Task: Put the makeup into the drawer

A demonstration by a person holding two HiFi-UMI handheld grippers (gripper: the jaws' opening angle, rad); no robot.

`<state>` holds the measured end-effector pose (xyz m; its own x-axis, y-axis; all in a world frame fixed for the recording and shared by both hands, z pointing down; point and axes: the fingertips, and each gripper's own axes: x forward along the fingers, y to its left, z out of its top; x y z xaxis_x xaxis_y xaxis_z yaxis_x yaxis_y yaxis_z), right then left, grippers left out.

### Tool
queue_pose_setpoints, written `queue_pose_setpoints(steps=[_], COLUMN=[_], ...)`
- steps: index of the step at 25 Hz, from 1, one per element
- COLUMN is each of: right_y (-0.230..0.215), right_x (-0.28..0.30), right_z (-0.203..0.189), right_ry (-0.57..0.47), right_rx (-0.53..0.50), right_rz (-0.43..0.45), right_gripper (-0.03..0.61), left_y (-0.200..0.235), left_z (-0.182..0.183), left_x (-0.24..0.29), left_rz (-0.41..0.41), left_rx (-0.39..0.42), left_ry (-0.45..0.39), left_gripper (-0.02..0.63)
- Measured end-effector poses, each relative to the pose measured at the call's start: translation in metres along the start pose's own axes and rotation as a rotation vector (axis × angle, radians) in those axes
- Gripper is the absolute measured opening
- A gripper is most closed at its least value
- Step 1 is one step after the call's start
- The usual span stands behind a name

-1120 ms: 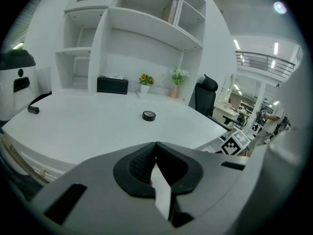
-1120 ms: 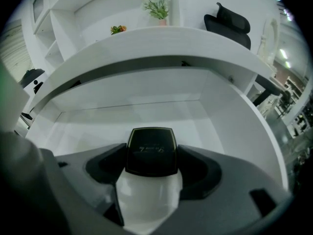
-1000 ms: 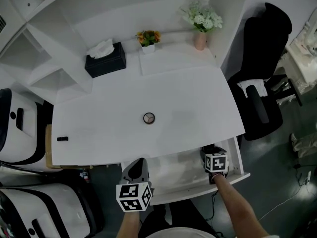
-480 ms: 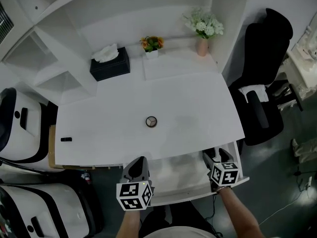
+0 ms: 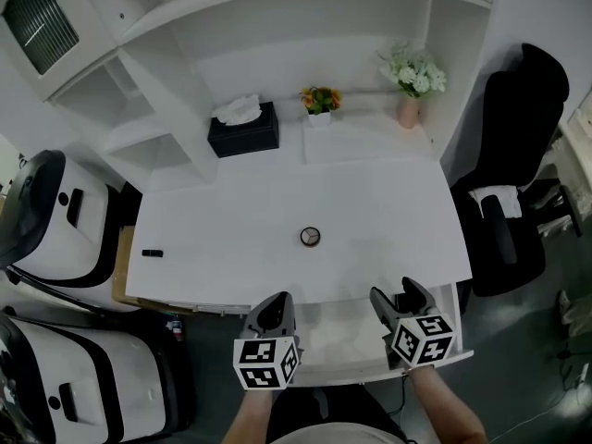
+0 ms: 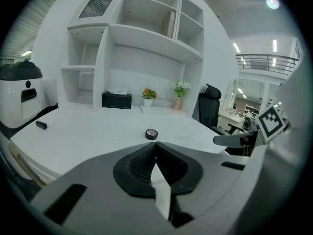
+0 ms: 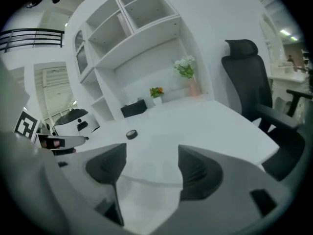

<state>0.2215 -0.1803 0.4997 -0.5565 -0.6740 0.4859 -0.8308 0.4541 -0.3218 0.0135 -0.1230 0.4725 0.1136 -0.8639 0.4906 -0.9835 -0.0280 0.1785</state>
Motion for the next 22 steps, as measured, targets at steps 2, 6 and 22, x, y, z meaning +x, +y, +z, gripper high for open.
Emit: queue_pose_setpoints(steps=[2,6,22], right_y=[0.018,0.050,0.107], right_x=[0.013,0.037,0.135], right_z=[0.011,0.024,0.031], right_ry=[-0.012,-0.014,0.062], right_rx=[-0.042,-0.124,-0.276], right_rz=[0.035,0.084,-0.007], right_gripper=[0.330,0.330,0.331], left_y=[0.004,0.017,0.117], left_z=[0.003,0.008,0.020], left_x=[-0.004,-0.013,-0.015], left_rz=[0.007,0.018,-0.017], left_rx=[0.000,-0.004,-0.038], left_ry=[-0.009,-0.032,-0.029], left_gripper=[0.003,0.003,0.003])
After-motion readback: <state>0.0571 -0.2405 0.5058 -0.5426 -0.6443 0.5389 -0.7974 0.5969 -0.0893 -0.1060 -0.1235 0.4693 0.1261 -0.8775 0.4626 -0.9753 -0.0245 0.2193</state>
